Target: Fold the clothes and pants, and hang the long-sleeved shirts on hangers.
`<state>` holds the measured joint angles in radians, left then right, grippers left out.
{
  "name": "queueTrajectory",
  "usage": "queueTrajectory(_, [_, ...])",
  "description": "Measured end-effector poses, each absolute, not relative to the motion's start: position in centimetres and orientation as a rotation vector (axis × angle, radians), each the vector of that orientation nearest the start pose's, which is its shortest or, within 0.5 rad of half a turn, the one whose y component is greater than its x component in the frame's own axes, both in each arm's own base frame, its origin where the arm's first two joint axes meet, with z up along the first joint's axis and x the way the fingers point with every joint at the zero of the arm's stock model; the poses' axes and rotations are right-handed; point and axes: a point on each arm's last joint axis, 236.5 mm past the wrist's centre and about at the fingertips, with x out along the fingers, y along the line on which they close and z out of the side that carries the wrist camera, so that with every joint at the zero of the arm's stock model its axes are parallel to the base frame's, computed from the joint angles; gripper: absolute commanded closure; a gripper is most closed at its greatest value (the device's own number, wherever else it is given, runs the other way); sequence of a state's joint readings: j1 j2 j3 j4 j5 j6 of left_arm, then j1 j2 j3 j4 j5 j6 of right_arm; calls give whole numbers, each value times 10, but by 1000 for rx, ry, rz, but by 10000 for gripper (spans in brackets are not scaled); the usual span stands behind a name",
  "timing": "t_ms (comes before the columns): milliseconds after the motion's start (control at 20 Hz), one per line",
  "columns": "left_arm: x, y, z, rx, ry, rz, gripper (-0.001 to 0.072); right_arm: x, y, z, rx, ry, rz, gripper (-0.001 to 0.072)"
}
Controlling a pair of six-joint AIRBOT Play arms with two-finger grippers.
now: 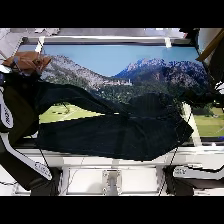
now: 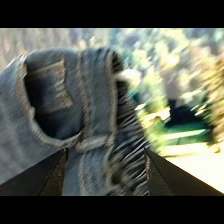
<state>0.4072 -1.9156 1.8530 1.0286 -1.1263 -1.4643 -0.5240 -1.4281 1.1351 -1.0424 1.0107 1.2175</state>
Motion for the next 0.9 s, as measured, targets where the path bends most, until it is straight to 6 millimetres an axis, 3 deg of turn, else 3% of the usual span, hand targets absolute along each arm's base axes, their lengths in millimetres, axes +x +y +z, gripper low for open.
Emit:
queueTrajectory(150, [561, 120, 31, -592, 958, -9, 688, 425, -137, -23, 508, 1022, -100, 228])
queueTrajectory(250, [562, 120, 48, -576, 926, -12, 688, 432, -138, -33, 524, 1031, -95, 227])
queueTrajectory(450, [564, 113, 60, -560, 905, -25, 688, 440, -117, -66, 551, 1120, 2, 228])
queueTrajectory(650, [567, 111, 64, -553, 889, -26, 688, 458, -92, -84, 545, 1149, 97, 235])
queueTrajectory(700, [567, 111, 64, -552, 887, -26, 688, 463, -86, -87, 539, 1153, 115, 279])
queueTrajectory(750, [568, 111, 64, -550, 887, -25, 688, 468, -81, -89, 531, 1153, 127, 456])
queueTrajectory(800, [568, 111, 65, -550, 883, -24, 688, 471, -78, -91, 525, 1151, 134, 694])
queueTrajectory(900, [569, 112, 66, -546, 880, -21, 689, 475, -75, -91, 519, 1147, 143, 686])
